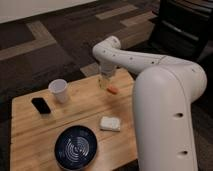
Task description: Place the pepper in the ceramic cup
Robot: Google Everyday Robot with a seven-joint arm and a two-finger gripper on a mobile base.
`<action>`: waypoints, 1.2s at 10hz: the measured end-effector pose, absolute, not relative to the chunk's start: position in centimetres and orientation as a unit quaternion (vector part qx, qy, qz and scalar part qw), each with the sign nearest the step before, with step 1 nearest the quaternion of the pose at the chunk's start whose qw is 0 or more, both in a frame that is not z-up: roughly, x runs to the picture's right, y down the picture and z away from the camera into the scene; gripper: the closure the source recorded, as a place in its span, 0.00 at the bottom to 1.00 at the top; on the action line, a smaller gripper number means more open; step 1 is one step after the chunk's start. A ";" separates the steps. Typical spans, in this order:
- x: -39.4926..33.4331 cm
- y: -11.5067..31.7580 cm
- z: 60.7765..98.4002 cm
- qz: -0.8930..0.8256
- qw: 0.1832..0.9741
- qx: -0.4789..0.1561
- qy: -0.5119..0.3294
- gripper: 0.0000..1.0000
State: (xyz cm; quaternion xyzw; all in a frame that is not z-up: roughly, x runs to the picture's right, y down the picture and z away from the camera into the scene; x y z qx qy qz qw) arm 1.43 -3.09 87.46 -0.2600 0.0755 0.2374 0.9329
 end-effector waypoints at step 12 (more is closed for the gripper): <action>-2.4 -2.8 94.2 0.228 0.930 -0.271 0.095 0.86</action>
